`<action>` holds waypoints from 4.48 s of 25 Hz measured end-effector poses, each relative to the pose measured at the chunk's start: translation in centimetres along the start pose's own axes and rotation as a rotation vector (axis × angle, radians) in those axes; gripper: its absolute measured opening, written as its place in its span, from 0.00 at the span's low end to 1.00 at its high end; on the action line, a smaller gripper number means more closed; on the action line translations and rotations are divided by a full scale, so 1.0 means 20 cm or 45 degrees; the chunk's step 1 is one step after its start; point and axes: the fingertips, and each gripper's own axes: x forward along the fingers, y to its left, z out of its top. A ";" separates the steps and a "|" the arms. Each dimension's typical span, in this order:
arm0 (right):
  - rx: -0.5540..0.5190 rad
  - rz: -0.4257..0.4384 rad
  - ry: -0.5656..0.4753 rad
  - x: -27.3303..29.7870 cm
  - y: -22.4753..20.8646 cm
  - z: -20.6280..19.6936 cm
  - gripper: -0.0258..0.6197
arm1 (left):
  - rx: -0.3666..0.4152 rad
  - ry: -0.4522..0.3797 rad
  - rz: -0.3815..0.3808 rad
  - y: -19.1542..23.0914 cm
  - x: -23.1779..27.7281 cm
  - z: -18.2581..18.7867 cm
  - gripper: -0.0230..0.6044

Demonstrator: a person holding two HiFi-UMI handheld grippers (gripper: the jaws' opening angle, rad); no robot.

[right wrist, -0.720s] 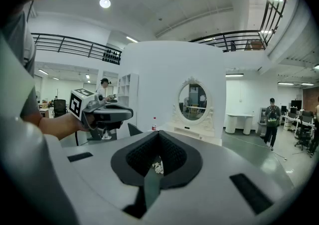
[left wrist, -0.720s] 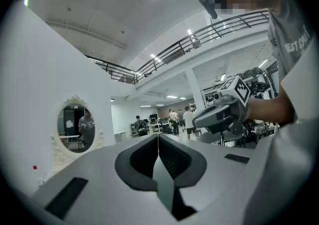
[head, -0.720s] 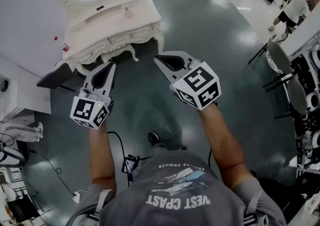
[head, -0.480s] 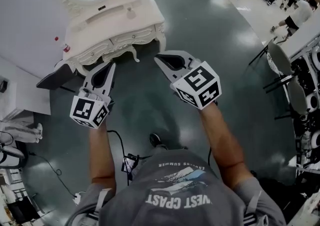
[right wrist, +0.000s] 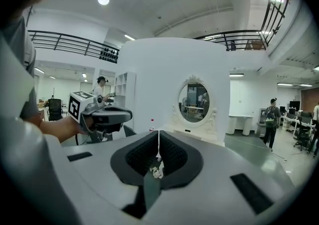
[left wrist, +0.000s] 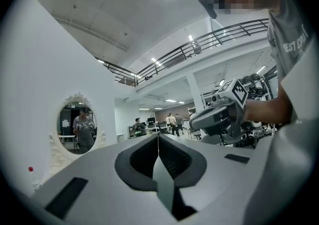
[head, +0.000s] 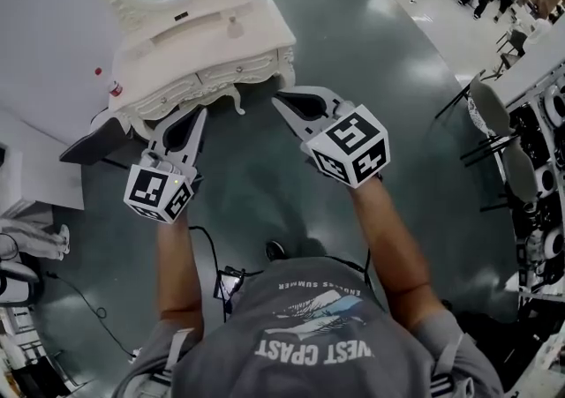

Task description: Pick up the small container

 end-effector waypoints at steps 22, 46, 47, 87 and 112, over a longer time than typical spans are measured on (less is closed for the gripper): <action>0.017 0.231 -0.049 0.32 -0.50 -0.04 0.09 | 0.028 0.120 0.233 0.15 0.28 -0.10 0.07; 0.056 0.363 -0.077 0.54 -1.04 -0.09 0.09 | 0.057 0.208 0.382 0.29 0.72 -0.16 0.06; 0.059 0.355 -0.075 0.55 -1.06 -0.09 0.09 | 0.054 0.208 0.373 0.30 0.75 -0.17 0.06; 0.092 -0.179 0.100 1.32 -1.64 -0.01 0.09 | -0.100 0.068 -0.093 1.46 1.51 -0.54 0.07; 0.106 0.080 0.198 1.96 -1.95 -0.12 0.09 | -0.241 0.234 0.126 1.84 1.68 -1.02 0.07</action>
